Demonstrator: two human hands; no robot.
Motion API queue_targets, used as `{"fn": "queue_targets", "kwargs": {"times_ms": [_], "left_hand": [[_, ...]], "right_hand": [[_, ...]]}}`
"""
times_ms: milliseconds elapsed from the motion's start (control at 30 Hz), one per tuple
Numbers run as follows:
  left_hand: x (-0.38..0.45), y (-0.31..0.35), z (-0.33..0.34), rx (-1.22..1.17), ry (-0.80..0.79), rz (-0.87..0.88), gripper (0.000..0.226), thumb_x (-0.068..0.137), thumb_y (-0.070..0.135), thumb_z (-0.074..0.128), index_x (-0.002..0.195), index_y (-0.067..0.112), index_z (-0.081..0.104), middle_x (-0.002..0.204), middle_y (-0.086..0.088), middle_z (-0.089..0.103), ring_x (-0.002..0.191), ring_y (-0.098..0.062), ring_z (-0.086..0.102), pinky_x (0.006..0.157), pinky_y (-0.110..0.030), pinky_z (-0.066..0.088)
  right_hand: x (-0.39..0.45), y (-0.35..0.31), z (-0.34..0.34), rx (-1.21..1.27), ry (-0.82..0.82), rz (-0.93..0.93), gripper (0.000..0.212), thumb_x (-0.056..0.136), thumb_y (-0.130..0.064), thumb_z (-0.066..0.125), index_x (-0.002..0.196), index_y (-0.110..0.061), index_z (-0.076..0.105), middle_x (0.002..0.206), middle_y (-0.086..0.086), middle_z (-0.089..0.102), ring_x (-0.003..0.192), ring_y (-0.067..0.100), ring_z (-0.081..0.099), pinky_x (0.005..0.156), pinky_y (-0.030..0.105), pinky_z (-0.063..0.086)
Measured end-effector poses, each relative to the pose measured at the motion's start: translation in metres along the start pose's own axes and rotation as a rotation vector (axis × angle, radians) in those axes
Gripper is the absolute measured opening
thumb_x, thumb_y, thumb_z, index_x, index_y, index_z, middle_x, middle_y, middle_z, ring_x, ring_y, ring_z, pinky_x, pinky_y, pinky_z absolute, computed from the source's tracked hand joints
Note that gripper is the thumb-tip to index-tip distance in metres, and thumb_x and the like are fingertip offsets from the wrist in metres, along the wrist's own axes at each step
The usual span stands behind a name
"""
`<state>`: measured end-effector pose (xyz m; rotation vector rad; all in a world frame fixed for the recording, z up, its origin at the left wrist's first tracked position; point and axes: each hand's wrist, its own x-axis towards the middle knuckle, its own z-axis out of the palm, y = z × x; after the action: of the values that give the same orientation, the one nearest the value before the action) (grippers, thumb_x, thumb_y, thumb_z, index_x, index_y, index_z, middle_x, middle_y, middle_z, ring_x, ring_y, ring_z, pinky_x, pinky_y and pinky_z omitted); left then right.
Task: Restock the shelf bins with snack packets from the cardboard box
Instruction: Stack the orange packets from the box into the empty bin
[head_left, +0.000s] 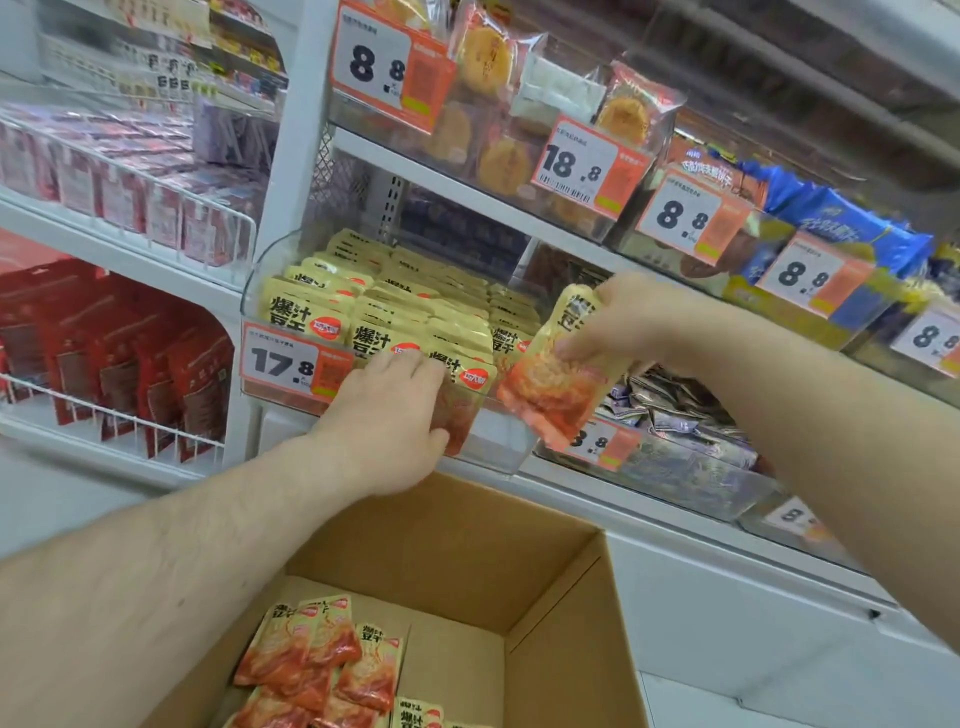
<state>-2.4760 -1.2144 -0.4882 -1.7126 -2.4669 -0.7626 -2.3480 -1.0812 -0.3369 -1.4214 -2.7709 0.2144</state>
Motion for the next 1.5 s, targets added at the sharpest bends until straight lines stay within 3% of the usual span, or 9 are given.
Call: {"fn": "queue_targets", "kwargs": {"times_ms": [100, 333, 467, 567, 700, 833, 1000, 1233, 1500], "left_hand": [[0.004, -0.004, 0.004, 0.102, -0.055, 0.021, 0.058, 0.092, 0.036, 0.055, 0.143, 0.021, 0.032, 0.151, -0.002, 0.026, 0.139, -0.025, 0.021, 0.112, -0.042, 0.027], [0.015, -0.017, 0.012, 0.076, -0.051, 0.037, 0.058, 0.089, 0.029, 0.058, 0.141, 0.020, 0.035, 0.145, -0.003, 0.033, 0.135, -0.023, 0.026, 0.112, -0.039, 0.031], [0.017, -0.023, 0.015, 0.052, -0.026, 0.041, 0.060, 0.088, 0.024, 0.059, 0.143, 0.018, 0.035, 0.144, -0.002, 0.034, 0.133, -0.022, 0.027, 0.113, -0.037, 0.030], [0.017, -0.025, 0.018, 0.025, -0.009, 0.045, 0.059, 0.087, 0.021, 0.060, 0.141, 0.019, 0.037, 0.141, 0.001, 0.034, 0.133, -0.020, 0.027, 0.112, -0.035, 0.030], [0.017, -0.025, 0.020, 0.002, 0.000, 0.036, 0.058, 0.088, 0.019, 0.060, 0.142, 0.019, 0.037, 0.141, 0.002, 0.032, 0.134, -0.019, 0.024, 0.111, -0.033, 0.029], [0.016, -0.025, 0.021, 0.000, -0.013, 0.029, 0.057, 0.086, 0.016, 0.060, 0.140, 0.018, 0.039, 0.142, 0.002, 0.029, 0.135, -0.019, 0.021, 0.113, -0.033, 0.027], [0.016, -0.027, 0.022, -0.033, -0.010, 0.022, 0.051, 0.085, 0.014, 0.061, 0.133, 0.018, 0.043, 0.140, 0.003, 0.028, 0.134, -0.018, 0.021, 0.113, -0.032, 0.025], [0.014, -0.026, 0.024, -0.056, -0.014, 0.015, 0.043, 0.085, 0.014, 0.060, 0.124, 0.020, 0.044, 0.139, 0.004, 0.025, 0.134, -0.017, 0.018, 0.111, -0.032, 0.029], [0.014, -0.026, 0.023, -0.041, -0.008, 0.020, 0.048, 0.087, 0.021, 0.062, 0.132, 0.022, 0.044, 0.144, 0.002, 0.025, 0.138, -0.017, 0.014, 0.112, -0.033, 0.030]], "right_hand": [[0.028, -0.014, -0.006, -0.150, 0.023, 0.015, 0.034, 0.087, -0.035, 0.073, 0.099, -0.004, 0.061, 0.082, 0.005, 0.057, 0.066, 0.021, 0.057, 0.053, 0.027, 0.046], [0.087, -0.033, 0.042, -0.349, -0.154, -0.010, 0.044, 0.100, -0.029, 0.057, 0.131, 0.001, 0.056, 0.131, 0.014, 0.058, 0.116, 0.033, 0.059, 0.092, 0.035, 0.047], [0.120, -0.019, 0.078, -0.518, -0.134, -0.029, 0.049, 0.093, -0.052, 0.060, 0.117, -0.009, 0.060, 0.115, 0.006, 0.059, 0.111, 0.031, 0.055, 0.106, 0.047, 0.036], [0.130, -0.007, 0.088, -0.674, -0.045, -0.104, 0.047, 0.085, -0.064, 0.061, 0.087, -0.017, 0.055, 0.092, 0.001, 0.060, 0.094, 0.027, 0.054, 0.104, 0.046, 0.027], [0.130, 0.000, 0.090, -0.884, 0.022, -0.235, 0.049, 0.077, -0.063, 0.070, 0.099, -0.022, 0.053, 0.088, -0.004, 0.059, 0.088, 0.024, 0.056, 0.095, 0.042, 0.031], [0.128, 0.000, 0.096, -0.864, 0.207, -0.260, 0.023, 0.086, -0.027, 0.067, 0.107, -0.018, 0.061, 0.107, 0.004, 0.067, 0.104, 0.029, 0.060, 0.090, 0.039, 0.037], [0.129, -0.003, 0.110, -0.754, 0.341, -0.178, 0.042, 0.087, -0.001, 0.058, 0.127, -0.004, 0.046, 0.124, 0.020, 0.054, 0.108, 0.038, 0.060, 0.074, 0.040, 0.042], [0.144, 0.000, 0.126, -0.831, 0.360, -0.106, 0.041, 0.094, -0.012, 0.051, 0.134, -0.008, 0.045, 0.132, 0.011, 0.056, 0.117, 0.030, 0.056, 0.084, 0.040, 0.043], [0.133, 0.002, 0.113, -0.789, 0.328, -0.114, 0.058, 0.086, -0.020, 0.068, 0.136, -0.009, 0.041, 0.133, 0.014, 0.053, 0.120, 0.033, 0.052, 0.091, 0.043, 0.043]]}}
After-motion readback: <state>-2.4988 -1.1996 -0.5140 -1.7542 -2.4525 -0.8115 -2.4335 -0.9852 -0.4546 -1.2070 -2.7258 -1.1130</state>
